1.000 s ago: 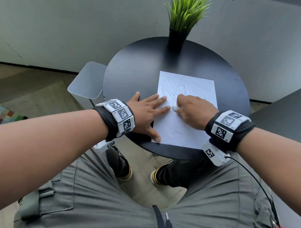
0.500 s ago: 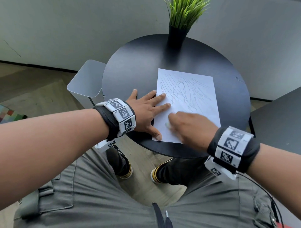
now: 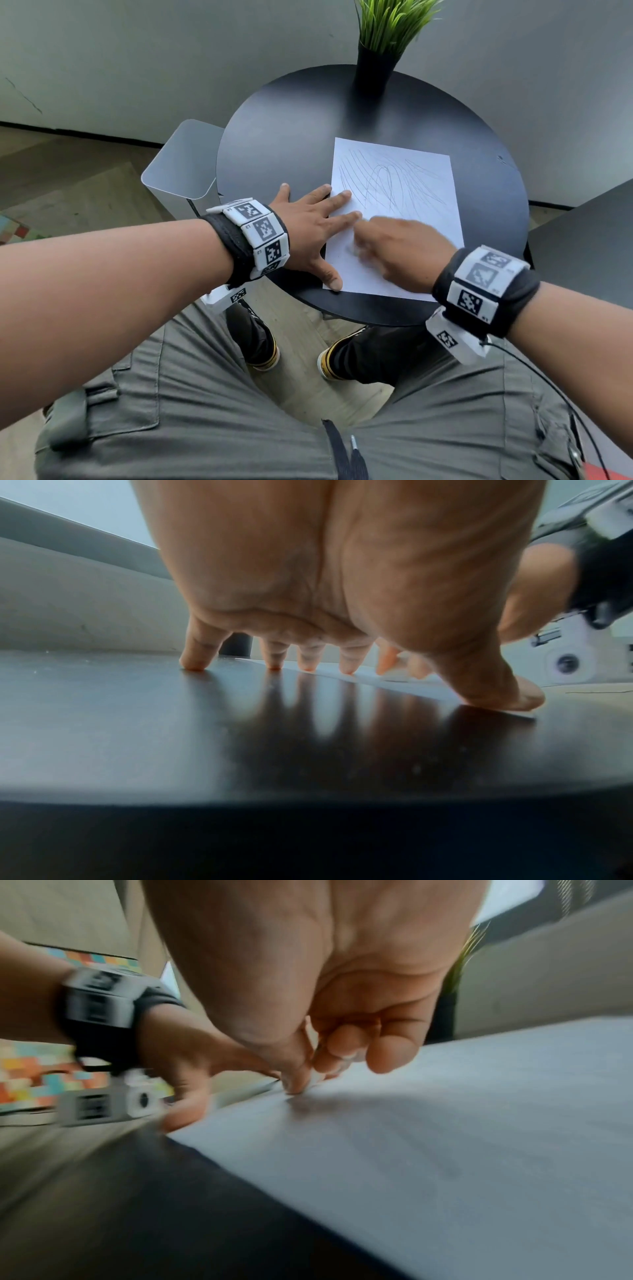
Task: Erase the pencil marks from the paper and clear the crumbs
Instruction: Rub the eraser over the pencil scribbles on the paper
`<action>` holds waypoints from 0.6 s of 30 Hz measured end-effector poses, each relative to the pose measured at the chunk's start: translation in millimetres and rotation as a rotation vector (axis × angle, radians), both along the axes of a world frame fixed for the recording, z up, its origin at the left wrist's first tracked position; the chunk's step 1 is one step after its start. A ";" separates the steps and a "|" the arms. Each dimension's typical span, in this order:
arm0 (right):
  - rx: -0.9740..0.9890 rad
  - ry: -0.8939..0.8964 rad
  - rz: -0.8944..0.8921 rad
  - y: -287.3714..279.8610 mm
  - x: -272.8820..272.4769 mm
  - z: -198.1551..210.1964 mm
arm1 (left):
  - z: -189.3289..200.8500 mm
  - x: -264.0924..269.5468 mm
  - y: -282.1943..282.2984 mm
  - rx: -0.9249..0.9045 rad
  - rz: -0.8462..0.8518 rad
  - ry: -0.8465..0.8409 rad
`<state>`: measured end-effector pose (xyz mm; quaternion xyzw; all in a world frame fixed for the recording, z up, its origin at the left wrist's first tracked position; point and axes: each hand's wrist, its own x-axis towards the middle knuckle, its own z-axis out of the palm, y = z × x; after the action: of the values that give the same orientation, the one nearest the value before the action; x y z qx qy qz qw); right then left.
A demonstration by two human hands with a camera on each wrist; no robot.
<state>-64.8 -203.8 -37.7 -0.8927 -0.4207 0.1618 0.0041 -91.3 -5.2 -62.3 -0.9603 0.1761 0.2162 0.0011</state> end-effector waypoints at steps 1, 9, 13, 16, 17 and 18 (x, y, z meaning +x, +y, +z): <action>0.008 -0.036 -0.056 -1.0 6.6 0.9 | 0.8 -0.1 -0.3 0.000 -0.002 0.010; -0.045 0.075 0.056 -14.5 -18.7 2.5 | 3.4 3.1 -5.1 0.058 -0.021 0.013; -0.007 -0.040 -0.150 -17.4 2.0 -1.2 | 5.3 3.7 -5.8 0.075 -0.016 0.013; -0.009 0.061 0.022 -9.2 -36.5 2.5 | 6.8 3.8 -8.3 0.084 -0.016 0.016; -0.041 0.091 0.074 -10.4 -42.1 3.7 | 7.8 3.4 -8.7 0.087 -0.016 0.018; -0.067 0.091 0.080 -12.8 -38.4 3.9 | 8.5 3.2 -9.3 0.090 -0.018 0.018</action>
<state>-103.2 -216.6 -33.8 -0.8665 -0.4497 0.2162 -0.0129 -88.1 -14.5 -53.8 -0.9557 0.1748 0.2325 0.0447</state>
